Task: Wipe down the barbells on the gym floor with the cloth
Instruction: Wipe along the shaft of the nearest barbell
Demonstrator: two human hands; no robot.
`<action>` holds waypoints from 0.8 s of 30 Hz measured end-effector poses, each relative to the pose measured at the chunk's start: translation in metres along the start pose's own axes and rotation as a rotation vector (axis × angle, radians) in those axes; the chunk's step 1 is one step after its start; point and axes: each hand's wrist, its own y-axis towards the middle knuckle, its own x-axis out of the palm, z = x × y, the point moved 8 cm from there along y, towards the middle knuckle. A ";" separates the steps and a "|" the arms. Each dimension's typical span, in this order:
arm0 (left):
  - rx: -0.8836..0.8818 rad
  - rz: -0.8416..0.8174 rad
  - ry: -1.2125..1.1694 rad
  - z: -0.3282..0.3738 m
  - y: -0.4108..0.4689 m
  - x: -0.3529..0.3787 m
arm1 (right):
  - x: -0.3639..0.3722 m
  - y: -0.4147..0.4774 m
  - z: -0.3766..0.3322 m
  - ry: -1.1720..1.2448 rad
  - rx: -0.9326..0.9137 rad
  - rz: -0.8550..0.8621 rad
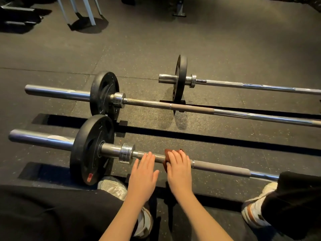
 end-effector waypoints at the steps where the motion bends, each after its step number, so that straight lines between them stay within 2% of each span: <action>1: 0.002 0.021 -0.008 0.000 0.000 0.000 | 0.002 -0.007 -0.002 -0.005 0.008 0.022; 3: 0.014 0.055 -0.003 0.000 0.000 0.000 | 0.000 0.012 -0.006 -0.036 -0.012 0.003; 6: 0.016 0.045 0.017 -0.004 0.002 0.002 | 0.004 0.061 0.001 -0.057 0.060 -0.243; 7: 0.020 0.037 0.022 -0.005 0.001 0.002 | 0.007 0.063 0.000 -0.054 0.050 -0.239; 9: 0.020 0.020 0.018 -0.005 0.000 0.001 | -0.001 0.042 -0.009 -0.045 -0.032 -0.058; 11: 0.028 0.018 -0.002 -0.005 -0.001 0.000 | 0.000 0.010 -0.014 0.007 -0.050 0.010; 13: 0.034 0.029 -0.014 -0.005 -0.002 0.001 | -0.001 0.016 -0.014 -0.040 -0.038 0.011; 17: 0.038 0.016 0.013 -0.008 0.000 -0.002 | 0.013 0.070 -0.005 -0.067 0.092 -0.299; 18: 0.034 0.003 0.012 -0.009 0.001 -0.002 | 0.012 0.067 -0.009 -0.070 0.061 -0.267; 20: 0.033 -0.013 0.006 -0.009 0.001 -0.003 | 0.007 0.037 -0.013 -0.084 -0.004 -0.071; 23: 0.045 0.004 -0.005 -0.007 -0.002 -0.003 | 0.001 0.010 -0.016 -0.079 -0.024 0.009; 24: 0.047 -0.002 -0.003 -0.007 -0.002 -0.003 | 0.001 0.026 -0.014 -0.077 0.008 -0.042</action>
